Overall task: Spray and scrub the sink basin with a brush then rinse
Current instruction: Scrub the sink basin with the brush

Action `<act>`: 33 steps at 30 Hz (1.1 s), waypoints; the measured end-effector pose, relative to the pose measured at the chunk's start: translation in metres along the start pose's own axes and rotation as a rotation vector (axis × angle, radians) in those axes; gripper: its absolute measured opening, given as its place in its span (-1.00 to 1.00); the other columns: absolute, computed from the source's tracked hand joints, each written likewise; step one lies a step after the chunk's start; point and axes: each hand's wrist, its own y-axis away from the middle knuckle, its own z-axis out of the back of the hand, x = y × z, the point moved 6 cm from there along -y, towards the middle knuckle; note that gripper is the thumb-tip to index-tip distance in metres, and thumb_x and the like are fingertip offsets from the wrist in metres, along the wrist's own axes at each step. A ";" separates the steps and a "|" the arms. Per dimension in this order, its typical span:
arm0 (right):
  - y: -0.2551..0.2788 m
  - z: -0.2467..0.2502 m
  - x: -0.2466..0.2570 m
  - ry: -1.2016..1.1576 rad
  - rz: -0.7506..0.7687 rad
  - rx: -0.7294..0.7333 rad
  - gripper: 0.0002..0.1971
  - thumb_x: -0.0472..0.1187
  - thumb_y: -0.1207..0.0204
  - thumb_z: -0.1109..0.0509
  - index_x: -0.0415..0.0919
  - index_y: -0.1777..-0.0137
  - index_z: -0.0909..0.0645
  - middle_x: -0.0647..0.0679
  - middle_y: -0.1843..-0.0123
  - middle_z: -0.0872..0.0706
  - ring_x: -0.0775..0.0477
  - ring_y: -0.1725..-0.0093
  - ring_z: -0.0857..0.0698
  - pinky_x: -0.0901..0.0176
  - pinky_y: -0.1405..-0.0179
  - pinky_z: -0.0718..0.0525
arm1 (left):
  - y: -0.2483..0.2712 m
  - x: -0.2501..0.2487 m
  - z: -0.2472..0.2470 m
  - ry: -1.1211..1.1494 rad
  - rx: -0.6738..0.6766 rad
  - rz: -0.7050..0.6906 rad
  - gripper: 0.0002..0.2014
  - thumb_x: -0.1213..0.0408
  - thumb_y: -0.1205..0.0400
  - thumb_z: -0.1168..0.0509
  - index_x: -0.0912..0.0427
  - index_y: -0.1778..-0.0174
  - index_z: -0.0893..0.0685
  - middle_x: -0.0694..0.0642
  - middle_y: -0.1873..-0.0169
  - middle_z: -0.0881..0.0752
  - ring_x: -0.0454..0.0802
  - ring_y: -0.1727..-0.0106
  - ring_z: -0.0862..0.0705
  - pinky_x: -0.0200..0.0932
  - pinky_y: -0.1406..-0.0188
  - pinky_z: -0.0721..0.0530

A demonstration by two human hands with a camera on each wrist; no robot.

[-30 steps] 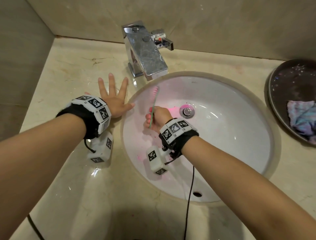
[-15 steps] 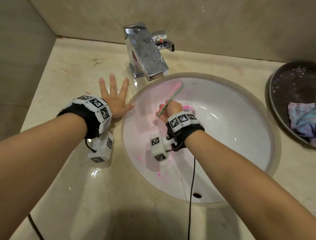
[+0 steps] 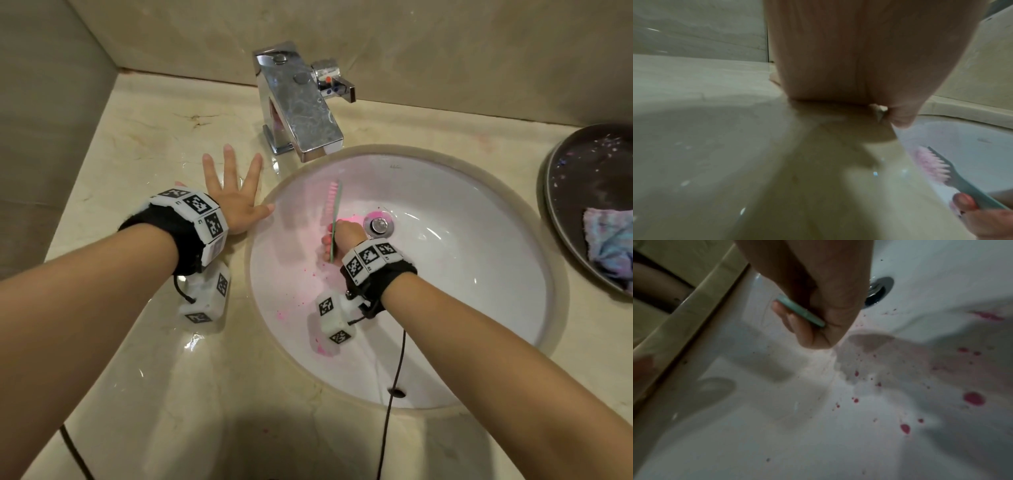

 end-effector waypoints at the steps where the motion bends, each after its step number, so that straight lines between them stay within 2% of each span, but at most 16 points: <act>1: 0.003 -0.005 -0.002 0.110 0.010 0.032 -0.73 -0.34 -0.66 0.05 -0.20 0.27 -0.33 -0.09 0.47 -0.39 0.00 0.56 -0.34 0.25 0.58 -0.31 | 0.000 0.000 0.000 0.001 -0.001 -0.001 -0.26 -0.22 -0.66 0.02 -0.27 -0.56 0.42 0.05 -0.53 0.57 0.26 -0.56 0.51 0.62 -0.34 0.25; 4: 0.013 -0.023 -0.015 0.484 0.073 0.171 -0.69 -0.35 -0.68 0.06 -0.20 0.31 -0.32 -0.10 0.48 -0.40 0.00 0.70 -0.40 0.41 0.75 -0.32 | 0.000 0.000 0.000 0.005 -0.005 -0.002 -0.26 -0.23 -0.66 0.02 -0.27 -0.56 0.42 0.05 -0.54 0.56 0.26 -0.56 0.50 0.63 -0.33 0.25; 5: 0.012 -0.024 -0.019 0.595 0.098 0.187 -0.69 -0.35 -0.69 0.05 -0.20 0.30 -0.33 -0.09 0.45 -0.41 0.03 0.71 -0.43 0.42 0.81 -0.31 | 0.000 0.000 0.000 0.005 -0.005 -0.002 -0.25 -0.23 -0.66 0.02 -0.27 -0.56 0.42 0.05 -0.54 0.56 0.27 -0.56 0.50 0.63 -0.33 0.25; 6: 0.010 -0.020 -0.018 0.693 0.134 0.172 -0.70 -0.35 -0.70 0.02 -0.21 0.27 -0.35 -0.07 0.42 -0.43 0.06 0.66 -0.45 0.40 0.78 -0.35 | 0.000 -0.001 0.000 0.003 -0.004 -0.002 -0.25 -0.22 -0.66 0.02 -0.26 -0.56 0.42 0.06 -0.53 0.56 0.27 -0.56 0.50 0.62 -0.33 0.25; 8: -0.002 -0.005 -0.009 0.669 0.160 0.058 -0.71 -0.35 -0.70 -0.04 -0.21 0.28 -0.36 -0.04 0.36 -0.44 0.05 0.50 -0.46 0.37 0.56 -0.45 | -0.001 -0.001 0.000 0.000 -0.001 0.000 -0.25 -0.22 -0.66 0.01 -0.25 -0.56 0.42 0.06 -0.53 0.56 0.27 -0.56 0.51 0.62 -0.34 0.25; 10: -0.008 0.007 0.003 0.468 0.171 0.002 -0.68 -0.34 -0.71 -0.02 -0.16 0.32 -0.32 -0.04 0.37 -0.44 0.01 0.45 -0.43 0.23 0.44 -0.47 | -0.001 0.000 0.000 0.002 -0.005 0.005 -0.25 -0.22 -0.66 0.00 -0.26 -0.56 0.42 0.05 -0.53 0.57 0.27 -0.56 0.51 0.62 -0.34 0.26; 12: -0.006 0.003 0.005 0.311 0.171 0.033 -0.68 -0.30 -0.73 0.05 -0.19 0.29 -0.33 -0.08 0.42 -0.43 -0.04 0.51 -0.40 0.13 0.50 -0.43 | -0.001 0.000 0.000 0.003 -0.007 0.005 -0.25 -0.21 -0.66 0.00 -0.27 -0.56 0.41 0.05 -0.53 0.56 0.27 -0.56 0.50 0.62 -0.33 0.26; 13: 0.000 -0.005 0.004 0.307 0.187 0.074 -0.68 -0.26 -0.73 0.07 -0.20 0.27 -0.32 -0.08 0.44 -0.43 -0.04 0.54 -0.39 0.17 0.56 -0.42 | -0.001 0.000 0.000 0.003 -0.007 0.005 -0.25 -0.21 -0.66 0.00 -0.26 -0.56 0.41 0.05 -0.54 0.56 0.27 -0.56 0.50 0.62 -0.34 0.26; 15: 0.012 -0.027 -0.004 0.448 0.270 0.144 -0.67 -0.23 -0.74 0.09 -0.17 0.28 -0.31 -0.06 0.46 -0.43 -0.03 0.55 -0.40 0.27 0.64 -0.40 | -0.001 -0.001 0.000 0.003 -0.009 0.005 -0.25 -0.20 -0.67 -0.01 -0.25 -0.57 0.40 0.06 -0.54 0.56 0.27 -0.56 0.50 0.62 -0.34 0.26; 18: 0.014 -0.038 -0.010 0.654 0.379 0.139 -0.67 -0.26 -0.73 0.05 -0.16 0.30 -0.30 -0.05 0.39 -0.43 0.03 0.47 -0.40 0.35 0.64 -0.39 | 0.000 -0.002 0.001 0.008 -0.020 0.007 -0.25 -0.22 -0.66 0.00 -0.24 -0.58 0.38 0.06 -0.55 0.54 0.27 -0.56 0.49 0.60 -0.35 0.27; 21: 0.005 -0.021 0.003 0.640 0.384 0.073 -0.78 -0.29 -0.71 -0.02 -0.27 0.07 -0.48 0.00 0.33 -0.47 0.10 0.42 -0.42 0.36 0.53 -0.39 | 0.000 -0.002 0.001 0.012 -0.013 0.006 -0.28 -0.25 -0.66 0.06 -0.25 -0.57 0.38 0.05 -0.55 0.54 0.26 -0.57 0.49 0.60 -0.35 0.28; 23: 0.001 -0.007 0.016 0.622 0.448 0.013 -0.66 -0.24 -0.74 0.05 -0.35 -0.07 -0.57 0.00 0.30 -0.51 0.15 0.40 -0.42 0.37 0.41 -0.42 | 0.000 -0.001 0.001 0.020 -0.005 0.006 -0.31 -0.27 -0.65 0.11 -0.28 -0.57 0.39 0.03 -0.54 0.54 0.25 -0.56 0.49 0.60 -0.35 0.29; 25: 0.001 0.001 0.023 0.574 0.504 -0.041 -0.54 -0.12 -0.76 0.10 -0.33 -0.01 -0.61 0.02 0.32 -0.50 0.15 0.36 -0.42 0.26 0.28 -0.43 | 0.000 0.000 0.001 0.034 -0.005 0.008 -0.33 -0.28 -0.65 0.14 -0.29 -0.57 0.37 0.02 -0.55 0.53 0.24 -0.57 0.49 0.60 -0.36 0.30; 27: 0.001 0.004 0.024 0.619 0.538 -0.044 -0.56 -0.04 -0.74 0.04 -0.25 0.14 -0.58 0.05 0.38 -0.45 0.07 0.36 -0.42 0.21 0.30 -0.37 | 0.000 0.000 0.001 0.041 -0.006 0.012 -0.34 -0.28 -0.65 0.16 -0.30 -0.57 0.36 0.01 -0.55 0.53 0.24 -0.57 0.49 0.59 -0.36 0.30; 33: 0.005 -0.002 -0.001 1.152 0.453 0.273 -0.61 0.05 -0.67 -0.14 -0.12 0.30 -0.58 0.03 0.47 -0.41 0.08 0.49 -0.35 0.27 0.47 -0.28 | 0.000 -0.001 0.002 0.043 0.000 0.015 -0.34 -0.28 -0.65 0.17 -0.30 -0.57 0.37 0.01 -0.55 0.53 0.24 -0.57 0.48 0.59 -0.37 0.30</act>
